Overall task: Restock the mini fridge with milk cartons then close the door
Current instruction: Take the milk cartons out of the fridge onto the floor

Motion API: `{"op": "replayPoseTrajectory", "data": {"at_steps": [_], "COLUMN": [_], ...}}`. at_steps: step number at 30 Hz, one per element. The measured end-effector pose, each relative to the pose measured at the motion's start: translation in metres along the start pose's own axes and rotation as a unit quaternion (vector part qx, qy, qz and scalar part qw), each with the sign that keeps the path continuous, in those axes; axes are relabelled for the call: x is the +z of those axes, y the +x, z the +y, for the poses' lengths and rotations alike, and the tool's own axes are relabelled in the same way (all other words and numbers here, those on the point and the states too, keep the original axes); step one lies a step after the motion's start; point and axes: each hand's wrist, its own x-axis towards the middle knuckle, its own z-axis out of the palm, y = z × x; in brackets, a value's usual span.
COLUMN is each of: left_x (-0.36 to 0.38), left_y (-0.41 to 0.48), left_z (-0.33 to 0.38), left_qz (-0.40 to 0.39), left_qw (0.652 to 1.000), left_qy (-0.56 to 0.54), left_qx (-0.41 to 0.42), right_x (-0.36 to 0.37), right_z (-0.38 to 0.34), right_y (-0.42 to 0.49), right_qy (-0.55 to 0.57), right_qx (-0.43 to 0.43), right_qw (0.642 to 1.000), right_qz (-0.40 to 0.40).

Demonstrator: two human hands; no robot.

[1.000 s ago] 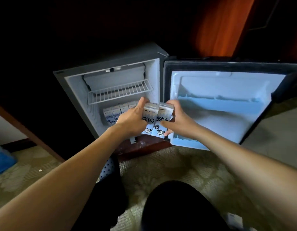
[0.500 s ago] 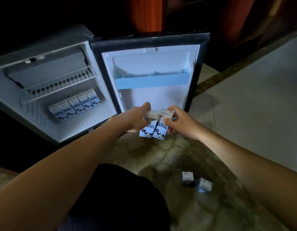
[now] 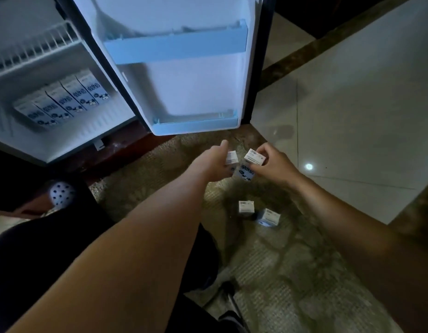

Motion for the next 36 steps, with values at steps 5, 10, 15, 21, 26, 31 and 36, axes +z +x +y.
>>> {"op": "replayPoseTrajectory", "data": {"at_steps": [5,10,15,21,26,31,36], "left_x": [0.072,0.122,0.145,0.134,0.097,0.047,-0.005], "left_y": [0.006,0.004,-0.004,-0.011,-0.016,-0.022,-0.038], "left_z": [-0.012,-0.028,-0.029,-0.008,-0.001,0.014,0.027], "left_qz": [-0.003,-0.005,-0.047,-0.053,-0.099,-0.100,-0.037], "left_qw": [0.997,0.986,0.983,0.987,0.987,0.988,0.989], "left_qy": [-0.063,-0.089,-0.089,-0.053,0.083,0.106,0.143], "left_qx": [-0.054,-0.138,-0.152,-0.144,-0.098,-0.046,0.023], "right_x": [0.020,0.040,0.048,0.040,0.024,0.008,-0.007], "right_z": [0.054,0.098,0.109,0.098,0.080,0.044,-0.011], "right_y": [-0.009,-0.010,-0.009,-0.012,-0.020,-0.024,-0.019], "right_qy": [-0.020,-0.042,-0.086,-0.127,-0.131,-0.140,-0.152], "right_qx": [0.065,0.117,0.124,0.122,0.125,0.076,0.006], "right_qw": [0.998,0.992,0.987,0.983,0.980,0.984,0.986], "right_qz": [-0.002,-0.035,-0.053,-0.057,-0.081,-0.085,-0.063]}}
